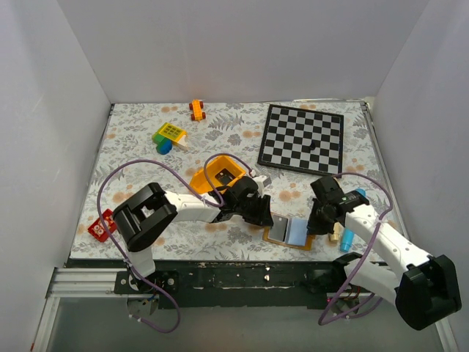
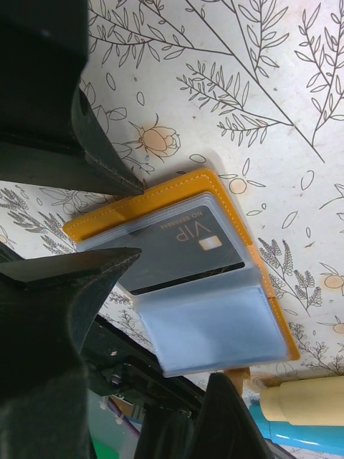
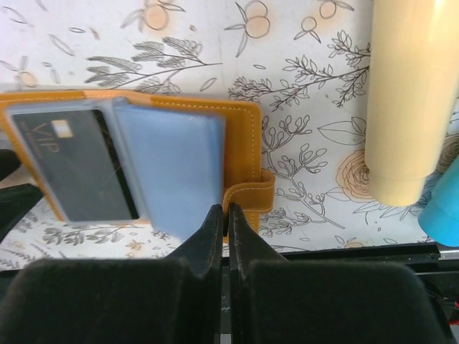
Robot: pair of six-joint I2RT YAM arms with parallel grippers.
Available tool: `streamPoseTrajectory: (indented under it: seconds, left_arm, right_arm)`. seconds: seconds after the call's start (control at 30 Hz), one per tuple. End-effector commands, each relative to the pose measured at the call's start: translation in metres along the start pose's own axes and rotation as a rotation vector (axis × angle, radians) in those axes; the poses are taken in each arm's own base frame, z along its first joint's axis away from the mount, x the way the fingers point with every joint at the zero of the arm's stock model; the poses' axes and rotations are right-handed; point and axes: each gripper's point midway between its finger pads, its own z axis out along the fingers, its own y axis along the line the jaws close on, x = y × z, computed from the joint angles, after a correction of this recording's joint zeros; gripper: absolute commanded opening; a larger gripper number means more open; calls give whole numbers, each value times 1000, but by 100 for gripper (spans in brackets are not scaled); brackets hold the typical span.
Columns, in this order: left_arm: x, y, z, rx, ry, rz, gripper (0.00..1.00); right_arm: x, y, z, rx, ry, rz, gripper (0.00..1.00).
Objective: Put the credit cards into the card holder
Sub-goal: Close the card holder at the center of the board.
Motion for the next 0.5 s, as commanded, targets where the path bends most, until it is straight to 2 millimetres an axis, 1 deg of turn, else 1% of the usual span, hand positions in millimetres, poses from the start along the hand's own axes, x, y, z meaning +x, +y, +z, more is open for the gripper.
streamPoseTrajectory:
  seconds: [0.0,0.3,0.33,0.47]
  left_arm:
    - [-13,-10,-11,45,-44,4,34]
    - [-9,-3,-7,37,-36,-8,34]
    - [-8,-3,-7,38,-34,-8,34]
    - [-8,0,-9,25,-43,-7,33]
  right_arm:
    - [-19,14,-29,-49,-70,-12,1]
    - [-28,42,-56,-189,-97,-45,1]
    - [-26,51,-59,-239,-85,-64,1]
    - [-30,79,-68,-389,-97,-104,1]
